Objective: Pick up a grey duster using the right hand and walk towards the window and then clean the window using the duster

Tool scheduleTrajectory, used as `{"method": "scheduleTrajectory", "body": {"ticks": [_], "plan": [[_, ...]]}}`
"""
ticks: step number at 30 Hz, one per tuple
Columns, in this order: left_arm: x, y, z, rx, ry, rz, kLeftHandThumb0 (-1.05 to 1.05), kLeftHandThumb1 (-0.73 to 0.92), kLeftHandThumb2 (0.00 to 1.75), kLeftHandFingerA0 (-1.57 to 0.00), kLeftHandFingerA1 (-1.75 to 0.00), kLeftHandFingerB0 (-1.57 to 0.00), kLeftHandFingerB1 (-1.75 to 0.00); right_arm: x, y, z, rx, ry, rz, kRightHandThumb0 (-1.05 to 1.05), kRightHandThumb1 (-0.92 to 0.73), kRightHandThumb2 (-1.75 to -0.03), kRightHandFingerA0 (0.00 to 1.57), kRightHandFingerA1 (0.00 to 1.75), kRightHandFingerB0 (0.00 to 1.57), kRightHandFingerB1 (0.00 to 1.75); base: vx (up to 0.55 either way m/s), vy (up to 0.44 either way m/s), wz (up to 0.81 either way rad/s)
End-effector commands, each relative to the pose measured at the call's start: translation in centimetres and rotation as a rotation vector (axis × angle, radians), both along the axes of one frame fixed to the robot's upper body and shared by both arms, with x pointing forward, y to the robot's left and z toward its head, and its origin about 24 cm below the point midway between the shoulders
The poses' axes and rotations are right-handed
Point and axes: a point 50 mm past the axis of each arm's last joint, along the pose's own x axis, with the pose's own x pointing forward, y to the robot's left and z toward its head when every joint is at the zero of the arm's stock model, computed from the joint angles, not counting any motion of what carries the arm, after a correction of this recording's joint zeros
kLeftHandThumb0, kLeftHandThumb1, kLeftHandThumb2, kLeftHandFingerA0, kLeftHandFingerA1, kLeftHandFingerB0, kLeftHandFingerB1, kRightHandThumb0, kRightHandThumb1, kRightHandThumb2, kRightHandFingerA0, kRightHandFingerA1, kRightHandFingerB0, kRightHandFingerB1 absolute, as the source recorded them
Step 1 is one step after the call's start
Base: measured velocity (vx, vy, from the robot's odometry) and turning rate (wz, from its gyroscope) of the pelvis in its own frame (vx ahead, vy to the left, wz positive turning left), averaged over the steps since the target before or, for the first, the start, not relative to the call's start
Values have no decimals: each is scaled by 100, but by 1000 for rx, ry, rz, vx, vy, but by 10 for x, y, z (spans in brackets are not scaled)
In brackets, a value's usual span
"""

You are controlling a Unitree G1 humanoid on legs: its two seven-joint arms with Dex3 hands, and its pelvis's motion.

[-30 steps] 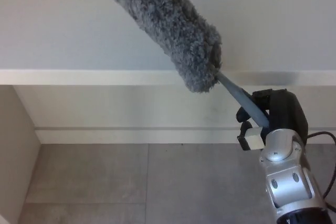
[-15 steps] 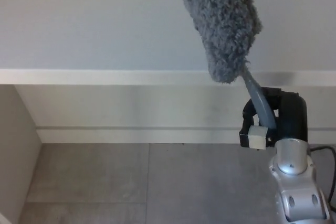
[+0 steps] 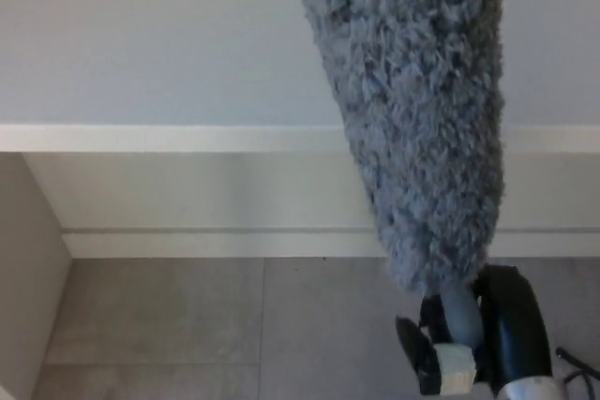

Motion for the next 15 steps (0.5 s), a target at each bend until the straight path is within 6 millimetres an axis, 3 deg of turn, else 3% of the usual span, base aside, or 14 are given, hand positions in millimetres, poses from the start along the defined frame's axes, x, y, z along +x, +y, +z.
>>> {"method": "scheduleTrajectory", "body": {"ticks": [1, 2, 4, 5, 8, 9, 11, 12, 15], "plan": [[9, 18, 7, 78, -84, -2, 1, 65, 78, -83, -101, -77, -82, -17, 15, 15, 120, -101, 171, 15, 24, -175, 150, 169, 157, 129, 0, 0, 0], [13, 24, 7, 79, -83, 3, 4, 62, 83, -86, -103, -79, -79, -20, 14, 14, 33, -120, 206, -13, -12, -111, 157, 143, 157, 141, 0, 0, 0], [25, 38, 8, 89, -84, 7, 4, 63, 86, -87, -102, -79, -79, -26, 11, 11, -128, -137, 279, -4, -4, -108, 157, 142, 157, 140, 0, 0, 0], [28, 41, 10, 103, -98, -10, 5, 65, 81, -85, -98, -79, -79, -28, 9, 11, -187, -141, 291, -4, 38, -175, 157, 133, 157, 112, -18, 8, 9], [28, 42, 11, 109, -104, -17, 5, 65, 81, -85, -98, -79, -79, -29, 8, 12, -214, -145, 298, -4, 38, -175, 157, 133, 157, 112, 0, 0, 0], [33, 43, 14, 120, -132, -24, -6, 71, 79, -82, -109, -78, -84, -31, 0, 14, -312, -124, 318, -1, 4, -98, 146, 131, 146, 130, 0, 0, 0], [41, 43, 19, 132, -171, -30, 1, 69, 84, -80, -108, -75, -79, -35, -15, 20, -511, -83, 350, -2, 5, -97, 144, 130, 145, 128, 0, 0, 0], [43, 45, 18, 120, -182, -24, 0, 65, 87, -85, -112, -79, -87, -37, -19, 23, -574, -55, 356, -7, 20, -139, 157, 107, 149, 102, 0, 0, 0], [43, 45, 18, 118, -183, -24, 0, 65, 87, -85, -112, -79, -87, -38, -19, 25, -586, -46, 358, -7, 20, -139, 157, 107, 149, 102, 0, 0, 0]]}}
